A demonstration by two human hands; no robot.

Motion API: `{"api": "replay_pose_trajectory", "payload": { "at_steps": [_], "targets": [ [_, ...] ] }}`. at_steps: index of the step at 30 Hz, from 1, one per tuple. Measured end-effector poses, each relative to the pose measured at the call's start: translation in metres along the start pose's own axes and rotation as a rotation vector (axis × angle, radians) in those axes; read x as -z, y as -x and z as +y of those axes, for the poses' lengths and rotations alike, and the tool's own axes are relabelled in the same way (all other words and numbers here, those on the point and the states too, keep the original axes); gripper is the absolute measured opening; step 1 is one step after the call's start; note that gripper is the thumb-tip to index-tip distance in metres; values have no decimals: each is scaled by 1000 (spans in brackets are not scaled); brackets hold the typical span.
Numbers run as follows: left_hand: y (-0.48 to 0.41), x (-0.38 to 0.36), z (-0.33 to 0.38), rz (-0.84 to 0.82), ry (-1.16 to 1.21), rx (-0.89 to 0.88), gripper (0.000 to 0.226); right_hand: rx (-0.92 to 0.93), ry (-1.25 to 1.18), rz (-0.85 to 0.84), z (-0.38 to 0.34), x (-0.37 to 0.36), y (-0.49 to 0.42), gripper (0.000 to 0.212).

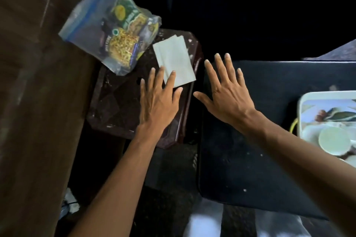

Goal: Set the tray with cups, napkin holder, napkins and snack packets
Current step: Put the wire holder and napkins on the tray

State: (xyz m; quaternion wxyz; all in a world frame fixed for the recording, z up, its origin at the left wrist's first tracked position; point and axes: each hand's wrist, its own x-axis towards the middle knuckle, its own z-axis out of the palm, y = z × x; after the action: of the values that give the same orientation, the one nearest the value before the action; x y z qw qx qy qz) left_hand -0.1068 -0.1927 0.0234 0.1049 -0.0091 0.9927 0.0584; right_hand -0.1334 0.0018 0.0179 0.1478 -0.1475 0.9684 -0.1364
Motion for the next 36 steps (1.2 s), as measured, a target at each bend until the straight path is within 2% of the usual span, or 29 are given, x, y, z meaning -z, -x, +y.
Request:
{"api": "replay_pose_trajectory", "payload": {
  "at_steps": [4, 9, 17, 23, 26, 28, 32, 36],
  "targets": [
    [-16, -6, -20, -21, 7, -43, 55, -34, -78, -28, -32, -12, -29, 84],
    [-22, -12, -32, -39, 50, -49, 56, -297, -446, 45, -50, -22, -51, 63],
    [-18, -18, -38, -25, 200, -41, 55, -487, -600, 115, -62, -25, -61, 37],
    [-7, -17, -24, -31, 236, -58, 55, -467, -721, 146, -58, -26, -54, 26],
    [2, -15, -12, -32, 299, -39, 54, -503, -865, 128, -46, -24, -39, 16],
    [8, -15, -2, -20, 467, 38, 54, -522, -979, 120, -37, -19, -25, 16],
    [9, -11, 22, 52, 883, 317, 55, -510, -1212, 110, -11, -6, 8, 15],
    [0, -7, 51, -89, 1439, 568, 71, -502, -1349, 22, 19, 3, 45, 16]
  ]
}}
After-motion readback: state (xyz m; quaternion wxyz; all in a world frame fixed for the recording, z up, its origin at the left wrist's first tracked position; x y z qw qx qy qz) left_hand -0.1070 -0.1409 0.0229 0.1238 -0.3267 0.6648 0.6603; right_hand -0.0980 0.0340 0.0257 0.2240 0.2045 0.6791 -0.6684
